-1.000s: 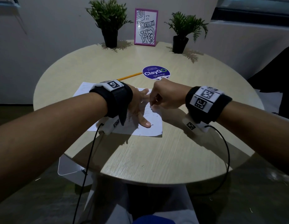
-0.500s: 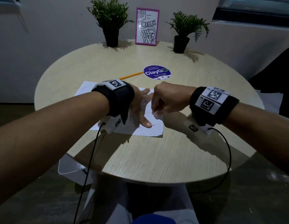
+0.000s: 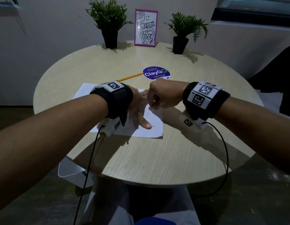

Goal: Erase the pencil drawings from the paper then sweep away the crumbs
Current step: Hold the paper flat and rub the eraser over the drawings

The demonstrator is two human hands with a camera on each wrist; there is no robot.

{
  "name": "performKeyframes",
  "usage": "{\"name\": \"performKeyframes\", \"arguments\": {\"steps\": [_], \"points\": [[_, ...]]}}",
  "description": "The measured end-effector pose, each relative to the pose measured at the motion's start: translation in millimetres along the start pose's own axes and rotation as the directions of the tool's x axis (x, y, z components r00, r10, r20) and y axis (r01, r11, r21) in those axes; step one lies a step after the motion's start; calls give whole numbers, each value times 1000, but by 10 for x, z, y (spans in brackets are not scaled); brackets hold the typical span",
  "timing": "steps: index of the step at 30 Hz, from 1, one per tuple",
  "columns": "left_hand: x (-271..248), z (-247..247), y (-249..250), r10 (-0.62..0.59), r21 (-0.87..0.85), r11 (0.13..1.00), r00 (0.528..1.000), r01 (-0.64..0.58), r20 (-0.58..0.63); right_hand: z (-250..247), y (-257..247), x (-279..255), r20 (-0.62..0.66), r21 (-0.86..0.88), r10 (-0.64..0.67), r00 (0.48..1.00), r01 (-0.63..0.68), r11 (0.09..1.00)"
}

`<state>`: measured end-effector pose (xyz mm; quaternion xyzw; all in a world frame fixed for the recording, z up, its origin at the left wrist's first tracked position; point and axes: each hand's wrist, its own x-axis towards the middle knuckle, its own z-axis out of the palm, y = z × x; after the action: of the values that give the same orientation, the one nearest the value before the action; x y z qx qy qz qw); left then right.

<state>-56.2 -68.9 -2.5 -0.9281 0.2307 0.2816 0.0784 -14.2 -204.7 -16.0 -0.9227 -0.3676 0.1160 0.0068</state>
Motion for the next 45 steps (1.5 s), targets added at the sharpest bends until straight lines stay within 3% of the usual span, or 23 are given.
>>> {"name": "performKeyframes", "arguments": {"steps": [4, 12, 19, 24, 31, 37, 39, 43, 45], "points": [[52, 15, -76, -11, -66, 998, 1000, 12, 7, -53, 17, 73, -31, 14, 82, 996, -82, 997], [157, 100, -210, -36, -57, 998, 996, 31, -76, 81, 81, 64, -158, 31, 47, 986, -43, 999], [225, 100, -245, -51, -33, 998, 997, 49, -58, 79, 40, -81, 28, 98, -49, 998, 46, 994], [268, 112, -258, -72, -32, 997, 997, 71, -31, 142, 64, 53, -147, 71, 2, 989, 8, 997], [296, 105, -245, -69, -4, 998, 997, 69, -19, 82, 8, -114, 47, 48, -71, 996, 69, 996], [254, 97, -235, -69, 8, 998, 997, 69, -46, 113, 128, 80, -141, 31, 42, 989, -38, 999], [266, 100, -251, -66, -7, 998, 997, 65, -36, 145, 116, -8, -116, 72, 38, 993, -30, 997], [321, 123, -291, -51, 14, 999, 998, 51, -21, 128, 31, -172, 67, 101, -43, 997, 36, 994], [333, 126, -286, -59, 21, 998, 998, 59, -23, 104, 78, -102, 32, 105, -15, 999, 11, 994]]}}
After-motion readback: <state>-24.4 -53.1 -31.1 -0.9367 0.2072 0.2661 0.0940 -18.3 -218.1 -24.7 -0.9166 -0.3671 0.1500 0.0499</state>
